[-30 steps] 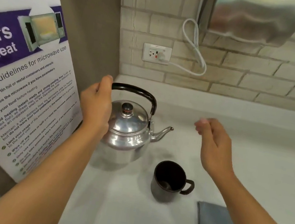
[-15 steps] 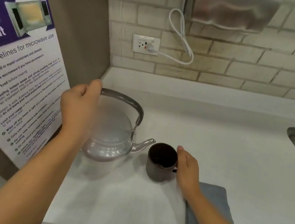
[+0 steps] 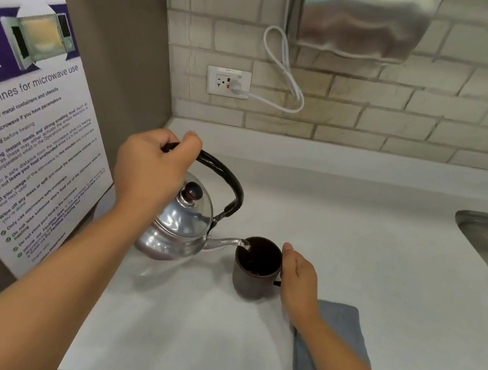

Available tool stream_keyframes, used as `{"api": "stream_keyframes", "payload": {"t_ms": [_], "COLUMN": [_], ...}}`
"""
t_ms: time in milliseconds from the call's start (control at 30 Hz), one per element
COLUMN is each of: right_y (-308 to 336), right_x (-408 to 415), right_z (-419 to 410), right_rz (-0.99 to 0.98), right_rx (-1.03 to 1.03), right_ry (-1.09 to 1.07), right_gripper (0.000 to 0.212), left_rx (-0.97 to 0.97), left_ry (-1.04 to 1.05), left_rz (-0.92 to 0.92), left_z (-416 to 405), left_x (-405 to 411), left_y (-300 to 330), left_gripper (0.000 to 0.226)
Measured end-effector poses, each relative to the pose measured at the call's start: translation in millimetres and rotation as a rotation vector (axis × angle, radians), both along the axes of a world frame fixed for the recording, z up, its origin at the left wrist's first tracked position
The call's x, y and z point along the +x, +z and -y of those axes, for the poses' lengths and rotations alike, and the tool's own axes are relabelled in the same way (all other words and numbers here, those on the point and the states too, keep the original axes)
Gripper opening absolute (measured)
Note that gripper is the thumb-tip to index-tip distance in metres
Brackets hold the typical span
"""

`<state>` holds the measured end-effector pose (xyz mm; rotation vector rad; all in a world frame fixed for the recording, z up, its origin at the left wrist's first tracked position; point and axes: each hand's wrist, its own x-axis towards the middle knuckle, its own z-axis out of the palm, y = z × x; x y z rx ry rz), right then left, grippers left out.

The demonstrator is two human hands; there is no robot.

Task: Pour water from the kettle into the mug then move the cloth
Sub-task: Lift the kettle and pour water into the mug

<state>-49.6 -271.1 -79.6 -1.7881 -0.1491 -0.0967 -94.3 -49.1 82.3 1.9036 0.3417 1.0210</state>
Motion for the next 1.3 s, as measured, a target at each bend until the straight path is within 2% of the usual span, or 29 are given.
{"api": "stream_keyframes", "payload": {"t_ms": [233, 1033, 1300], "right_y": [2, 3, 2], "right_x": [-2, -4, -3], "right_z": [-1, 1, 1], "right_rz": [0.019, 0.029, 0.037], "right_rx": [0.015, 0.011, 0.011], "right_ry": [-0.005, 0.012, 0.014], "right_gripper": [0.048, 0.050, 0.052], "left_rx": [0.170, 0.453, 0.378], "left_ry": [0.023, 0.028, -0.010], "left_rz": [-0.054, -0.125, -0.112], "left_z": [5, 18, 18], "left_x": [4, 18, 19], "left_y": [19, 46, 40], "left_gripper": [0.045, 0.044, 0.043]}}
